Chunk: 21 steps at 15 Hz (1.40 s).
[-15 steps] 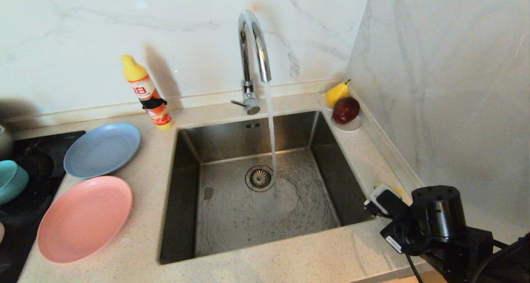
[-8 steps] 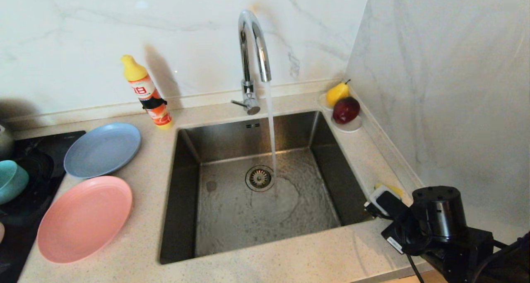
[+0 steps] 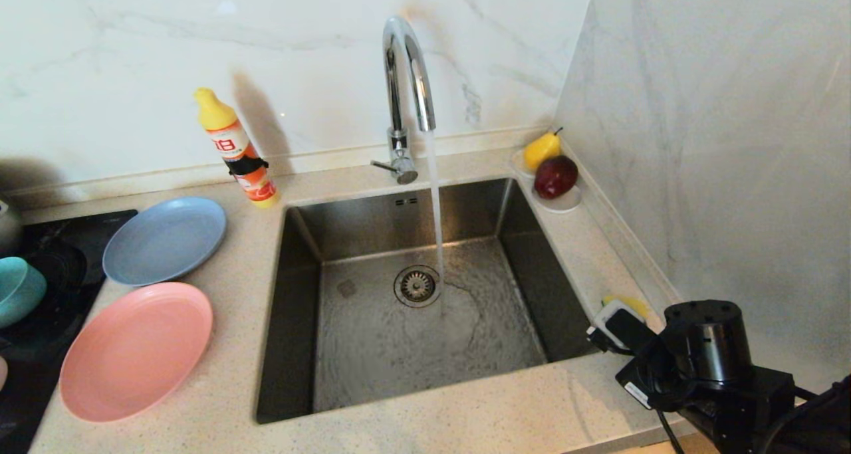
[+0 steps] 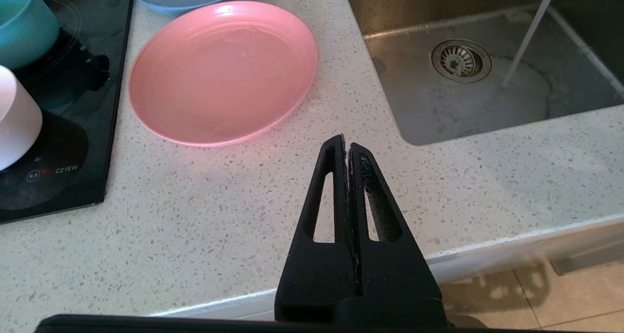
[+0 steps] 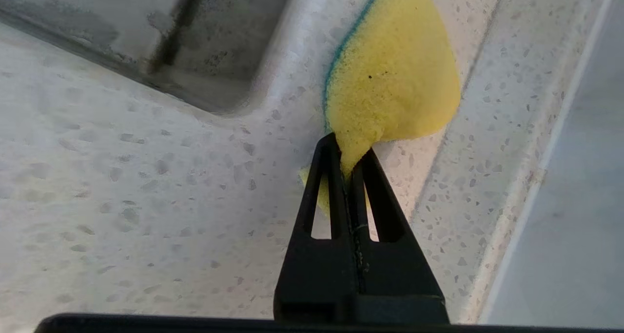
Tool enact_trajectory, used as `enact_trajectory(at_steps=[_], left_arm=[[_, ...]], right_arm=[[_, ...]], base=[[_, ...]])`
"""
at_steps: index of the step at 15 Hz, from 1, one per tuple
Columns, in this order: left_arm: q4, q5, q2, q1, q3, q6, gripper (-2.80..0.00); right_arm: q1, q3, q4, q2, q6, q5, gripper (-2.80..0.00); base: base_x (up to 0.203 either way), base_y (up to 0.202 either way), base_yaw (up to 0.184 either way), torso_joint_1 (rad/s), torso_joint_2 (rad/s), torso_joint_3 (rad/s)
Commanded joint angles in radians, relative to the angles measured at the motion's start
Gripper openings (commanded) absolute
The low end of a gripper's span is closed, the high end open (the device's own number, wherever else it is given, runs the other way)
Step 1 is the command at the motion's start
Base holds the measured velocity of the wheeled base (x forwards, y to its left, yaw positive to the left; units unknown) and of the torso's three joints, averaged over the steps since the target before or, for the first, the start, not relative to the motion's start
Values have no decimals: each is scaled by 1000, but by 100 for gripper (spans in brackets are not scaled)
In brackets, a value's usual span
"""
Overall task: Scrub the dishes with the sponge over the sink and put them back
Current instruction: Put down the sponge
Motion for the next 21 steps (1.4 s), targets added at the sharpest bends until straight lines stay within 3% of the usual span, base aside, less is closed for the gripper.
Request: enact_trajectory(at_steps=[1,6,7,21], left_arm=[[0,0,2,0,3,0,-280],[1,0,2,0,3,0,-280],[0,0,2,0,3,0,-280],[0,0,2,0,3,0,-280]], right_arm=[[-4,-1,-5,-2,-3,-2,-280],[-4,6,-3,-5,-3,-2,-280],[-4,8,-3,-6,-4,-4,0],[3,21,-3,-40,-27,-12,0]], base=[[0,0,0,0,0,0],[0,0,0,0,0,0],[0,0,0,0,0,0],[0,0,0,0,0,0]])
